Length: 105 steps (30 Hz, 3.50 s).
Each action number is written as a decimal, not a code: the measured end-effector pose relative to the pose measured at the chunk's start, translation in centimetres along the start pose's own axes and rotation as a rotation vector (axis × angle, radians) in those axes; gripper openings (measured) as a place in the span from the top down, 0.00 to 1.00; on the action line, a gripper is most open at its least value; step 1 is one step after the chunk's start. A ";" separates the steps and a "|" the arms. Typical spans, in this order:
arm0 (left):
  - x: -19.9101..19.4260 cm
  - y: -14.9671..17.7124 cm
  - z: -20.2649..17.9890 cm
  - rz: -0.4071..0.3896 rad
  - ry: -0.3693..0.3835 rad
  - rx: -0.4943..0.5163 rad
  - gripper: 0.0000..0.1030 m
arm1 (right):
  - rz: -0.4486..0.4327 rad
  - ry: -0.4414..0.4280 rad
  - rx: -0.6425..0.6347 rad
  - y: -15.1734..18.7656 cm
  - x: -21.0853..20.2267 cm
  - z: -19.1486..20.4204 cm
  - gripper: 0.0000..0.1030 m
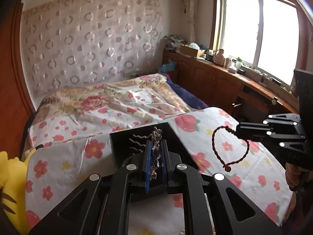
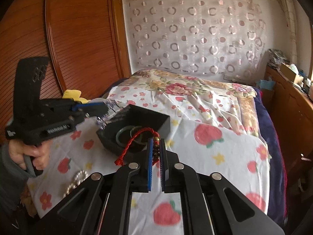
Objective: Organize jewelry
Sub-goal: 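Lower the hairpins and red bracelet into the black box and open both tools, then grasp the pearl necklace with the left tool while the right tool moves to the gold ring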
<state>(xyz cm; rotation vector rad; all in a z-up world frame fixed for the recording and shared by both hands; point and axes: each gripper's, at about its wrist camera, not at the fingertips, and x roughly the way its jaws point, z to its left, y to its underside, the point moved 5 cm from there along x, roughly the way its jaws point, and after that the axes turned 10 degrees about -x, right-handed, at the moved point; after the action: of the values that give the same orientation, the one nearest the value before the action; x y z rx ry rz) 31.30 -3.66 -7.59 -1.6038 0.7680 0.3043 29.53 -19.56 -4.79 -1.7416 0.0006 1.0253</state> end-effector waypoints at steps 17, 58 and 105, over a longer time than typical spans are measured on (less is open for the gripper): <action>2.3 0.0 3.3 0.015 0.029 -0.069 0.86 | 0.073 -0.070 -0.045 -1.8 8.4 1.4 0.93; -7.8 9.4 4.8 -0.004 -0.086 -0.146 0.21 | 0.108 -0.043 -0.007 5.0 1.7 4.6 0.70; -6.7 15.4 0.6 0.172 -0.027 -0.054 0.75 | 0.221 -0.072 0.000 14.5 -2.5 9.1 0.78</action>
<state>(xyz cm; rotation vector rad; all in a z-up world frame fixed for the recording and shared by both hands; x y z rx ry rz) 16.75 -1.22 -15.68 -1.5843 0.8855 0.4730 15.59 -20.01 -15.06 -1.7305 0.1504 1.2478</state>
